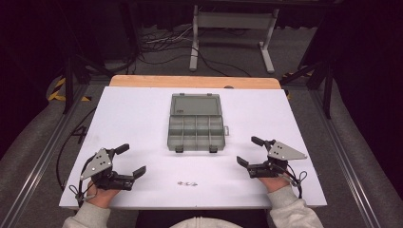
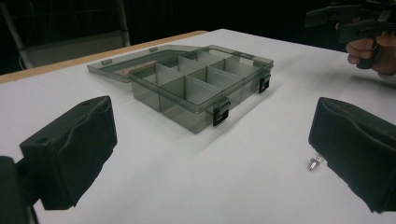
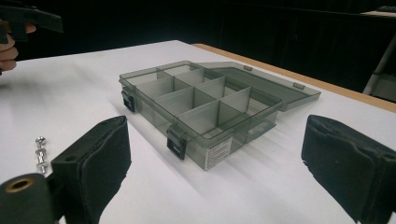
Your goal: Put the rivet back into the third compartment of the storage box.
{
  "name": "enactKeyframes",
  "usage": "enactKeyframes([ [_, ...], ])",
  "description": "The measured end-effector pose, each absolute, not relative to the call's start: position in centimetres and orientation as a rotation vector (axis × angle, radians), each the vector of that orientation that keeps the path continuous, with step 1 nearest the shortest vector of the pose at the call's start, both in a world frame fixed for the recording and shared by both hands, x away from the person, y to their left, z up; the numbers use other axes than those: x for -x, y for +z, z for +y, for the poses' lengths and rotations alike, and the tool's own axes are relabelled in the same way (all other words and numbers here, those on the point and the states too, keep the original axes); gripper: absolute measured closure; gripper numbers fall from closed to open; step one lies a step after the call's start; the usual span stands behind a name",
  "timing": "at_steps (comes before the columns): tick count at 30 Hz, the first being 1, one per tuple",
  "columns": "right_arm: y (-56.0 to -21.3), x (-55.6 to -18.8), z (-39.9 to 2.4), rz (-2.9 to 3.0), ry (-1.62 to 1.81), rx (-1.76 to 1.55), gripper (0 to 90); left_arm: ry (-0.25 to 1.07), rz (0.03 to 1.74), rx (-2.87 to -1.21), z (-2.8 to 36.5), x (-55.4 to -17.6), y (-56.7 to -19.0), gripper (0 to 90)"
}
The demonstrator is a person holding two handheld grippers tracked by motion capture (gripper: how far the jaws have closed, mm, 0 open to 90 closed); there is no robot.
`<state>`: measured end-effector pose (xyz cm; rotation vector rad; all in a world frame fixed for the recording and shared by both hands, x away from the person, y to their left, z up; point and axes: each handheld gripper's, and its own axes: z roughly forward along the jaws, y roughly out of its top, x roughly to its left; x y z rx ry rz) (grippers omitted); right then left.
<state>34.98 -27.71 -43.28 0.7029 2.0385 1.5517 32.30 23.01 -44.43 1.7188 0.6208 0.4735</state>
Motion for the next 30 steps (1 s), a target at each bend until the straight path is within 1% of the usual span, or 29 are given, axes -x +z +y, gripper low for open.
enactKeyframes([
  [13, -42.8, -35.0, -27.7, 2.039, 1.540, -0.670, 9.1, 0.498, 0.644, -1.713, 23.3, -32.2, -44.3, 1.7],
  [16, -42.6, -34.9, -27.5, 2.046, 1.541, -0.657, 9.1, 0.482, 0.656, -1.718, 23.3, -32.1, -44.1, 1.8],
  [21, -42.1, -34.7, -27.0, 2.042, 1.552, -0.653, 8.7, 0.501, 0.653, -1.719, 23.3, -32.1, -44.1, 2.1],
  [30, -40.9, -35.2, -24.5, 2.074, 1.572, -0.642, 7.7, 0.505, 0.664, -1.727, 23.2, -32.1, -44.0, 2.3],
])
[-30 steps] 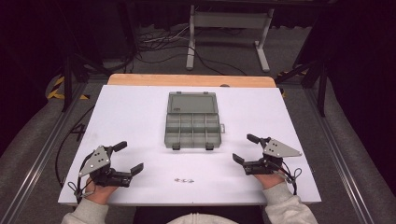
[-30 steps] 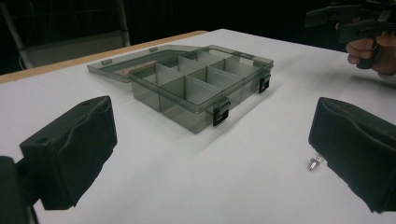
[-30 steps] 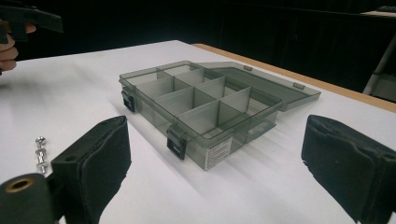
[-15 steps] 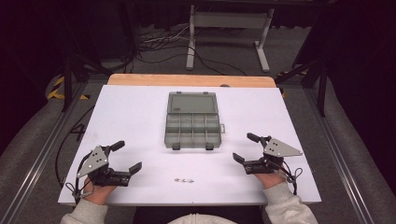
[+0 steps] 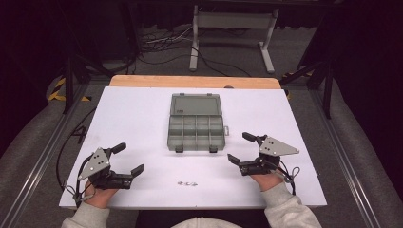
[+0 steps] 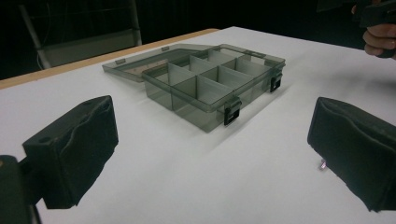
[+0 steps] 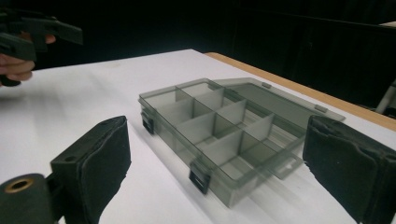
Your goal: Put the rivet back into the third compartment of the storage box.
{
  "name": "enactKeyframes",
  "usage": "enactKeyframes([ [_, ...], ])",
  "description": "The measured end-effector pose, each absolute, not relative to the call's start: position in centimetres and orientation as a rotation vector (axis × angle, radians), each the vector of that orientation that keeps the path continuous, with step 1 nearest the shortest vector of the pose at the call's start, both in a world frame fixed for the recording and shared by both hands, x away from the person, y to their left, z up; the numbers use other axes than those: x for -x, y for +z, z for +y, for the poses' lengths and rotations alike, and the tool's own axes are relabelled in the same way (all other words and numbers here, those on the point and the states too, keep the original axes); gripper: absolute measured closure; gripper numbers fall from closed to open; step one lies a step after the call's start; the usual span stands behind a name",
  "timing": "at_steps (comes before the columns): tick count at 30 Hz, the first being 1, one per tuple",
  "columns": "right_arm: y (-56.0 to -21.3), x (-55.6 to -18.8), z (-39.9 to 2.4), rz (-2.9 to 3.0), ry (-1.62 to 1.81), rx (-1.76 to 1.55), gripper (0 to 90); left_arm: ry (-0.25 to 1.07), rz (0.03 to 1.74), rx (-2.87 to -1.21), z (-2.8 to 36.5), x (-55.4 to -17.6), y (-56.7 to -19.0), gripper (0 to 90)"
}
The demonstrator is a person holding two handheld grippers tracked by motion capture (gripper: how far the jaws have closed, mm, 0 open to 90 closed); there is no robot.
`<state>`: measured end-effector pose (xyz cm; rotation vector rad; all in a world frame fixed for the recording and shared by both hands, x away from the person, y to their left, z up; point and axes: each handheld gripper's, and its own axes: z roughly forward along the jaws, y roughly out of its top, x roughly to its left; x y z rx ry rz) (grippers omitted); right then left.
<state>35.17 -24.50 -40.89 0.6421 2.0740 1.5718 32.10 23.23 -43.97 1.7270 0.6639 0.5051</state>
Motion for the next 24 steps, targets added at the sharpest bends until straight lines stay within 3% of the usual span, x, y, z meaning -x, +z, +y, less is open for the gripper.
enactKeyframes([
  [24, -39.0, -36.2, -17.5, 2.193, 1.658, -0.498, 7.4, 0.492, 0.655, -1.731, 22.9, -33.0, -43.8, 2.9],
])
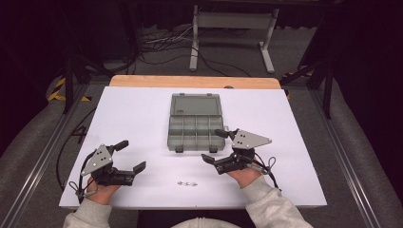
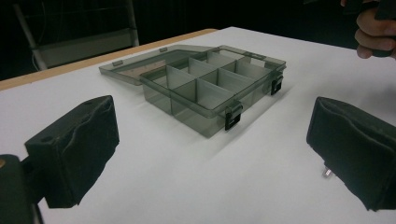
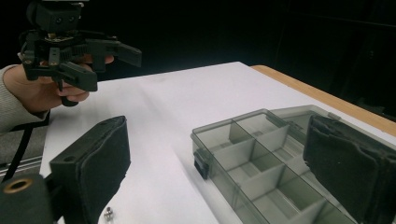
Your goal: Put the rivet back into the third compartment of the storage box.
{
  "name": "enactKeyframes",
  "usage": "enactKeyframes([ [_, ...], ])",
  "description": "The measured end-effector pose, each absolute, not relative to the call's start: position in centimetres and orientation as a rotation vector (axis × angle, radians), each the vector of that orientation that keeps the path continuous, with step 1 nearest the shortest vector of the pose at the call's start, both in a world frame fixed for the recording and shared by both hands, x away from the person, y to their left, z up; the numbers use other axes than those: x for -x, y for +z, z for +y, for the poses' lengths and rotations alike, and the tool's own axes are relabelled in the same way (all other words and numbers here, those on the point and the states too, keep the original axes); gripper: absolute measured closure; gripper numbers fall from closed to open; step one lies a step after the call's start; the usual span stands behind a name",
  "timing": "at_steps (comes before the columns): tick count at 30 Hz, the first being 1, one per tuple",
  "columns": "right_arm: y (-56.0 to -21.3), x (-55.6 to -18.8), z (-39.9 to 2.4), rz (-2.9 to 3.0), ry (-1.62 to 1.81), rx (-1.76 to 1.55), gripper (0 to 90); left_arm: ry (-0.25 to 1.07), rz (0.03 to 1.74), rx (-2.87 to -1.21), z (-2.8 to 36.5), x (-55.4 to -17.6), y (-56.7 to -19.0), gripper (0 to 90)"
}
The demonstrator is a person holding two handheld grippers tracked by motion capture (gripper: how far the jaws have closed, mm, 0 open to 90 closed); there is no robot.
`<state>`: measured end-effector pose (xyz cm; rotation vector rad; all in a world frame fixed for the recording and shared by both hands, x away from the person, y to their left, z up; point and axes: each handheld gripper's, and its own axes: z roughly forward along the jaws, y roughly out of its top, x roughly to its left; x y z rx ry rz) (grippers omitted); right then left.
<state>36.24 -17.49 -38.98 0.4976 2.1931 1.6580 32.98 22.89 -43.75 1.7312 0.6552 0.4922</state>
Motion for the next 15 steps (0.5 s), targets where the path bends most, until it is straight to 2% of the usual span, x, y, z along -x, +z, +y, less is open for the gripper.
enactKeyframes([
  [15, -37.9, -36.6, -13.1, 2.339, 1.553, -0.440, 6.1, 0.503, 0.668, -1.737, 23.3, -32.4, -43.9, 3.3],
])
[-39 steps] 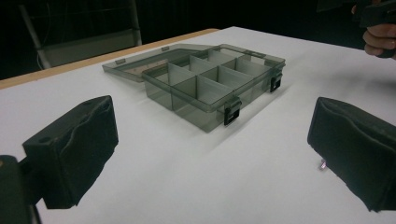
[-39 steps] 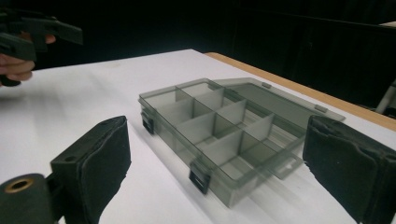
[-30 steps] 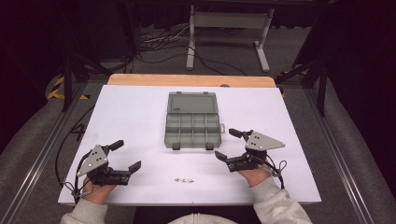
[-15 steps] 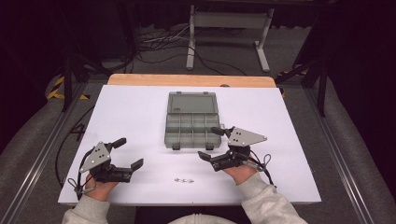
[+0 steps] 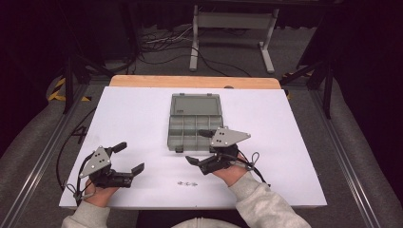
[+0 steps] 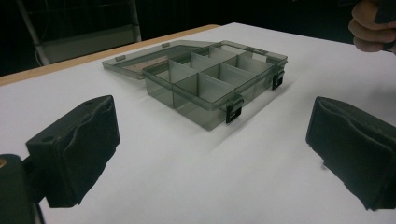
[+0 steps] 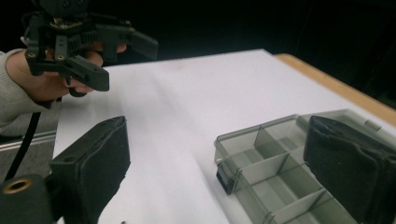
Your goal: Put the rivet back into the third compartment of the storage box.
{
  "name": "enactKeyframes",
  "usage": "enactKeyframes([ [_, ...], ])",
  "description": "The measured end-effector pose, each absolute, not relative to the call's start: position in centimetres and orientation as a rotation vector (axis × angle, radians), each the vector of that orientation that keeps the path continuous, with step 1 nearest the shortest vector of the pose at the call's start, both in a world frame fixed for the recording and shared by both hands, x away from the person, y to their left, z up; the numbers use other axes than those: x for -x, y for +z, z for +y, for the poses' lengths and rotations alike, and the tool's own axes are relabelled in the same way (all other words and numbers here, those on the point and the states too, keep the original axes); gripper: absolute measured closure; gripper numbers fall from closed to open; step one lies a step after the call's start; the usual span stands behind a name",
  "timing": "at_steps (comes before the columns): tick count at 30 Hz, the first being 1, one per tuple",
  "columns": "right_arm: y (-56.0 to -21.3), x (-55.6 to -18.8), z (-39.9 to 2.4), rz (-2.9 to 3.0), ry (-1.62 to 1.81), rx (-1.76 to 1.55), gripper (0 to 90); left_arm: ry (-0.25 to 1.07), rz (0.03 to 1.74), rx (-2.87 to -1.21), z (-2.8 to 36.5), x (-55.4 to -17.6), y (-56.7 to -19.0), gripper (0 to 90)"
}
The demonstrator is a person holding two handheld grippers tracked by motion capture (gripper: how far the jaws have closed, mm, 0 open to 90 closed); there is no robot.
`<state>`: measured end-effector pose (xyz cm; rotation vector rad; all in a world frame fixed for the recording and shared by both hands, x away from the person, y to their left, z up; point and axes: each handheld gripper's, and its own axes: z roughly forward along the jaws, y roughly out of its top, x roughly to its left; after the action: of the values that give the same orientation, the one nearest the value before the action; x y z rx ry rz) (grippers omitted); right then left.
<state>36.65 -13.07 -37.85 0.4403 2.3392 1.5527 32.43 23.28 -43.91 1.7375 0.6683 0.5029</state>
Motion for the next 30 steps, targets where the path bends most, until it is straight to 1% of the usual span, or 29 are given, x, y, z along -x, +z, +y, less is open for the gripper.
enactKeyframes([
  [4, -37.2, -37.0, -12.2, 2.416, 1.487, -0.434, 6.3, 0.506, 0.674, -1.740, 23.5, -32.3, -43.9, 3.4],
  [8, -36.6, -37.0, -11.0, 2.490, 1.398, -0.370, 8.8, 0.503, 0.679, -1.743, 23.6, -32.2, -43.9, 3.4],
  [13, -36.2, -36.9, -8.9, 2.597, 1.207, -0.271, 11.9, 0.503, 0.682, -1.750, 23.6, -32.2, -44.0, 3.4],
  [22, -36.4, -37.3, -6.5, 2.755, 0.953, -0.201, 16.7, 0.504, 0.679, -1.757, 23.4, -32.2, -44.0, 3.4],
  [30, -36.7, -37.7, -5.5, 2.851, 0.774, -0.215, 17.5, 0.499, 0.680, -1.759, 23.3, -32.3, -44.0, 3.6],
])
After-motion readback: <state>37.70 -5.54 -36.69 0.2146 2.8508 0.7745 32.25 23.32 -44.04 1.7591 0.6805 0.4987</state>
